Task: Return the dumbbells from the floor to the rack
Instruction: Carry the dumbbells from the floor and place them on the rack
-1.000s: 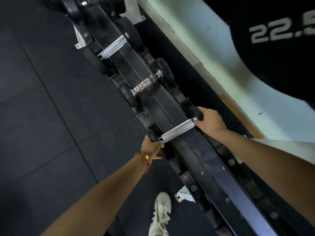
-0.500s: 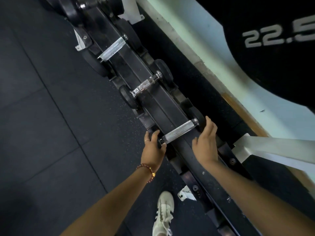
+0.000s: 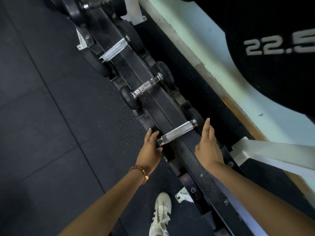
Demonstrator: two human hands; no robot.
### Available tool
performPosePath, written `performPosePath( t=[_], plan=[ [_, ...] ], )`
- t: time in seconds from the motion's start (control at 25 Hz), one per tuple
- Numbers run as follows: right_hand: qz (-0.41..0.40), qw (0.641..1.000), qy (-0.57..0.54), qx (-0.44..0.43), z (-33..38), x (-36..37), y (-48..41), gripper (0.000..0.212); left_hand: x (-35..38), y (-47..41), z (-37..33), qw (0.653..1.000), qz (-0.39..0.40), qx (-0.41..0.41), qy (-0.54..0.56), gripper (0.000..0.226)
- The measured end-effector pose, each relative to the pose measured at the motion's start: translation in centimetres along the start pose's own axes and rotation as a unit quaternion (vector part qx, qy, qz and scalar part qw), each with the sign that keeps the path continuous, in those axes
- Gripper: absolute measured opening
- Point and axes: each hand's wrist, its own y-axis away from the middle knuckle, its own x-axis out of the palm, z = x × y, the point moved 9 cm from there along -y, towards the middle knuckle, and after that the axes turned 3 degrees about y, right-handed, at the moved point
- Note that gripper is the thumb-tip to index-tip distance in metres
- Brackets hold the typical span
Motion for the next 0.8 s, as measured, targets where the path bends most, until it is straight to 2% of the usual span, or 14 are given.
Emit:
performPosePath(
  t=[0.12, 0.24, 0.32, 0.4, 0.48, 0.56, 0.64, 0.8],
  plan=[
    [0.001, 1.0, -0.011, 0.022, 0.0, 0.2, 0.4, 0.091, -0.5, 0.3, 0.0, 1.0, 0.005, 0.004, -0.021, 0.062],
    [-0.015, 0.989, -0.126, 0.071, 0.3, -0.2, 1.7, 0.085, -0.7, 1.1, 0.3, 0.998, 0.028, 0.003, -0.053, 0.065],
    [-0.08, 0.965, -0.244, 0.055, 1.0, -2.7, 2.8, 0.066, -1.6, 2.0, -0.1, 0.996, 0.028, 0.001, -0.084, 0.062],
    [-0.124, 0.943, -0.309, 0.006, 2.2, -6.6, 3.7, 0.04, -3.0, 3.3, -2.5, 0.991, 0.029, 0.039, -0.127, 0.055],
    [-0.056, 0.934, -0.351, -0.03, 3.8, -10.0, 5.3, 0.029, -4.6, 5.6, -6.9, 0.981, 0.048, 0.102, -0.157, 0.045],
    [0.043, 0.935, -0.347, -0.054, 5.7, -13.0, 8.2, 0.03, -6.3, 8.6, -11.6, 0.968, 0.086, 0.162, -0.174, 0.035],
    [0.105, 0.95, -0.286, -0.07, 7.1, -16.6, 12.9, 0.023, -8.1, 12.5, -16.3, 0.95, 0.122, 0.219, -0.184, 0.029],
    [0.05, 0.969, -0.234, -0.056, 8.9, -25.7, 24.9, 0.013, -11.7, 22.4, -23.6, 0.919, 0.162, 0.316, -0.169, 0.026]
  ],
)
